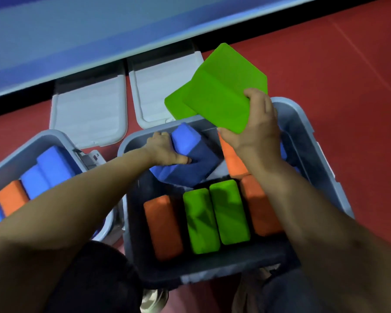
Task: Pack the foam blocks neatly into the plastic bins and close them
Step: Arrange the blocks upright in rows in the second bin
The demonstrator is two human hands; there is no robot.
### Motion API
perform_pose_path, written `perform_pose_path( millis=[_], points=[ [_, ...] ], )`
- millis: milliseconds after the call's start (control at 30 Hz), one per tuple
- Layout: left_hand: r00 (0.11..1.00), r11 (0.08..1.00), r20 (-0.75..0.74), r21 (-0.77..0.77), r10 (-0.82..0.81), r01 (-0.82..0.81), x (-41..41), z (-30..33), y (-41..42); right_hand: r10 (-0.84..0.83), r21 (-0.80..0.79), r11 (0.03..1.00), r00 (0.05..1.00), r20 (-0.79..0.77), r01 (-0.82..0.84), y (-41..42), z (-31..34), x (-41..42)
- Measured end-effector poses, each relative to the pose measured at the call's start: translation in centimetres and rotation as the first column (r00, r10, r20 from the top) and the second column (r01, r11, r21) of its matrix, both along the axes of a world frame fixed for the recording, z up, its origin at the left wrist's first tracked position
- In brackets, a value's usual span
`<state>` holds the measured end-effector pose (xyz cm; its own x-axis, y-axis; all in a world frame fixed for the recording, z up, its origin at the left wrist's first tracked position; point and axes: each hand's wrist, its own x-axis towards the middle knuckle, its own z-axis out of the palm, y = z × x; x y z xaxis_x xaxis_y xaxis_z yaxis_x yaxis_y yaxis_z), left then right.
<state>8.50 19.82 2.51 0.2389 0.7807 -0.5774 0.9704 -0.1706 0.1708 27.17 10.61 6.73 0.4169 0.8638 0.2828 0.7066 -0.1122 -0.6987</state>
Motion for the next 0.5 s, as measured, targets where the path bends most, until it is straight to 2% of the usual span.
perform_pose_path(
  millis=[133, 233, 400, 500],
  points=[
    [0.974, 0.985, 0.145, -0.03, 0.172, -0.17, -0.9, 3.6, -0.4, -0.001, 0.021, 1.0, 1.0, -0.026, 0.002, -0.2, 1.9, 0.0],
    [0.89, 0.918, 0.223, -0.084, 0.397, -0.388, -1.7, 5.4, -0.9, -0.002, 0.027, 1.0, 0.999, -0.04, 0.003, -0.5, 3.3, 0.3],
    [0.568, 0.685, 0.419, -0.218, 0.709, -0.695, -2.4, 5.9, -2.5, -0.042, 0.029, 0.999, 0.996, -0.085, 0.044, -1.2, 5.3, 0.8],
    [0.386, 0.518, 0.377, -0.362, 0.842, -0.775, -2.2, 5.7, -3.7, -0.081, 0.029, 0.996, 0.985, -0.15, 0.086, -1.5, 6.4, 1.1]
  ],
)
